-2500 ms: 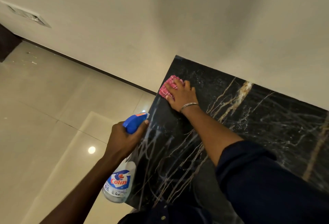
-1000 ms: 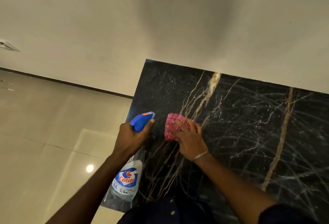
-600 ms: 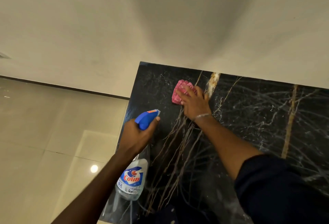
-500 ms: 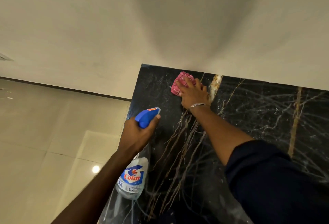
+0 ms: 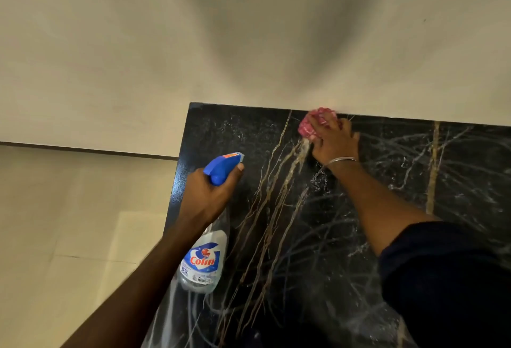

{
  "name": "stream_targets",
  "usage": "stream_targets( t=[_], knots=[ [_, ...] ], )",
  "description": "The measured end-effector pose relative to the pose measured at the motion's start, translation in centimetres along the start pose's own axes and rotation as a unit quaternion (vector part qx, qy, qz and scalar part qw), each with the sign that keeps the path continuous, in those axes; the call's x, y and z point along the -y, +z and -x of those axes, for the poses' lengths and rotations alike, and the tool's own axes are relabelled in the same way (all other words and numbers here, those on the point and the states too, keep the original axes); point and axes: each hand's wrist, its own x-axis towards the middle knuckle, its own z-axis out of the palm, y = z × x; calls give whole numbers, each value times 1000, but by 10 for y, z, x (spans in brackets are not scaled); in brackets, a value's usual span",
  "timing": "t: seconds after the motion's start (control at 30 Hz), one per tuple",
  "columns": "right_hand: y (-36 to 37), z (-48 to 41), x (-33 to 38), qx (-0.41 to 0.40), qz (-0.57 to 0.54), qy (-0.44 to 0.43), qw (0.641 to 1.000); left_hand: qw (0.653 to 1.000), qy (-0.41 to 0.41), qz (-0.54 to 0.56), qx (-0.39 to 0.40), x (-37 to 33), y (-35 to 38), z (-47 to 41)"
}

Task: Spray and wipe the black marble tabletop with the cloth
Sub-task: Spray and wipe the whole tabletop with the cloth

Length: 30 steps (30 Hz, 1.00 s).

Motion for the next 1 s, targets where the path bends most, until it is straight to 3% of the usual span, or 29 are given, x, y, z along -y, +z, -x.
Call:
stream_targets(
  t=[0.1,0.2,0.27,0.4,0.53,0.63,0.8,0.9,1.0],
  knots=[
    [0,8,-28,-22,-18,101,995,1000,-3,17,-3,-4,4,4],
    [6,13,-2,-41,-57,170,983,1000,-13,27,-2,-1,5,7],
    [9,20,28,-40,-68,125,989,1000,-17,22,3,1,7,10],
    [24,41,94,-5,-17,-49,999,1000,-22,-3,14,2,14,17],
    [25,47,75,21,23,-128,991,999,-19,-5,27,-4,18,18],
    [20,52,13,-20,12,-68,997,1000,-16,5,25,-10,21,20],
    [2,52,-66,-45,-1,105,993,1000,-17,8,18,-14,25,32],
    [6,62,-41,-62,-16,153,986,1000,-19,10,22,-12,25,41],
    [15,78,12,-61,-24,85,994,999,-30,8,29,-9,23,47]
  ],
)
